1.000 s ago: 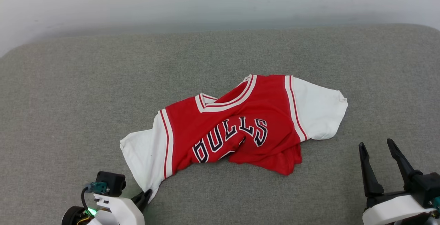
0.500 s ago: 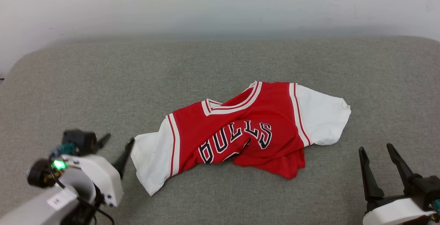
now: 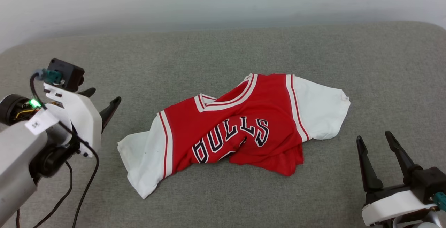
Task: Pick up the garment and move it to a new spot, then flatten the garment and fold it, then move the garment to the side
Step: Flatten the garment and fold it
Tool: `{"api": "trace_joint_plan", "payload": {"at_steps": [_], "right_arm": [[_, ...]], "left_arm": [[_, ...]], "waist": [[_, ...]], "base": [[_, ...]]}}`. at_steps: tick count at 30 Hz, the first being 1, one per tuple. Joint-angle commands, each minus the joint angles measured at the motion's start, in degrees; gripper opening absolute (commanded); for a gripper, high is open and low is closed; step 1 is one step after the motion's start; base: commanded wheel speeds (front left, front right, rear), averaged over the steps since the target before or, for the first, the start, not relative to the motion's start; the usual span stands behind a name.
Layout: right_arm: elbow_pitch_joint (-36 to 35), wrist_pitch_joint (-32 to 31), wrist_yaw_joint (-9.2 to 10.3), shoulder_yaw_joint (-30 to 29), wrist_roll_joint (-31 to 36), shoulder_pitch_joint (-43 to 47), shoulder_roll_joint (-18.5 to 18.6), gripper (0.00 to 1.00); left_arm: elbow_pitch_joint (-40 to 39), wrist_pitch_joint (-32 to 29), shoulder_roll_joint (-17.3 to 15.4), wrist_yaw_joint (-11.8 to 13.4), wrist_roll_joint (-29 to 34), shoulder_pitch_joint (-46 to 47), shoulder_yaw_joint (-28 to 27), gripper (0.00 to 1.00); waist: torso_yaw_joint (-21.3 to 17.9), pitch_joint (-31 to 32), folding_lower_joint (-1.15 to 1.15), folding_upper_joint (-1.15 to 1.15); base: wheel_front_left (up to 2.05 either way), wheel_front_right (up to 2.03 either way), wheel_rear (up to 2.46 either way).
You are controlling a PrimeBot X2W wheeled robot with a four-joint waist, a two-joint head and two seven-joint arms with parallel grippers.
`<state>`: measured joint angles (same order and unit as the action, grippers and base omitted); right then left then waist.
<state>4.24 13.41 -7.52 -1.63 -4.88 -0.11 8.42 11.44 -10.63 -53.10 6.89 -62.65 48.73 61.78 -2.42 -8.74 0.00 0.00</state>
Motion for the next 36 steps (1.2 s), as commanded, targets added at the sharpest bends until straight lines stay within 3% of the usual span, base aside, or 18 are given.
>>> {"api": "trace_joint_plan", "payload": {"at_steps": [1, 8, 22, 23, 24, 31, 36], "right_arm": [[-0.1, 0.1, 0.06, 0.0, 0.3, -0.7, 0.0, 1.0], [-0.6, 0.1, 0.06, 0.2, 0.6, -1.7, -0.3, 1.0], [-0.3, 0.5, 0.06, 0.6, 1.0, -3.9, -0.6, 1.0], [-0.3, 0.5, 0.06, 0.6, 1.0, -3.9, -0.6, 1.0], [-0.3, 0.6, 0.06, 0.5, 1.1, -3.8, -0.7, 1.0], [-0.9, 0.4, 0.06, -1.1, 1.0, -3.9, 0.6, 1.0], [-2.4, -1.1, 0.06, -2.0, -0.3, -6.3, 4.7, 1.0]], "left_arm": [[0.4, -0.4, 0.3, -0.2, -0.3, 0.5, 0.1, 1.0], [5.5, -12.0, 1.1, -4.4, -4.5, 2.0, 2.7, 1.0], [16.1, -20.7, 6.4, -9.3, -4.8, -1.5, 8.7, 1.0], [16.7, -20.5, 7.0, -9.5, -5.0, -2.1, 8.8, 0.36], [17.2, -20.3, 7.4, -9.8, -5.1, -2.5, 9.0, 0.0], [18.5, -9.5, 7.4, -9.3, -3.4, -1.3, 5.3, 0.0], [16.4, -0.4, 6.1, -6.8, -3.3, -1.9, 1.7, 0.0]], "waist": [[-0.3, -0.5, 0.0, 0.0], [-1.7, -2.9, 0.0, 0.0], [-4.0, -6.7, 0.0, 0.0], [-4.1, -6.7, 0.0, 0.0], [-4.2, -6.7, 0.0, 0.0], [-3.4, -4.6, 0.0, 0.0], [-2.2, -2.6, 0.0, 0.0]], "base": [[0.0, 0.0, 0.0], [0.0, 0.0, 0.0], [0.0, 0.0, 0.0], [0.0, 0.0, 0.0], [0.0, 0.0, 0.0], [0.0, 0.0, 0.0], [0.0, 0.0, 0.0]]}}
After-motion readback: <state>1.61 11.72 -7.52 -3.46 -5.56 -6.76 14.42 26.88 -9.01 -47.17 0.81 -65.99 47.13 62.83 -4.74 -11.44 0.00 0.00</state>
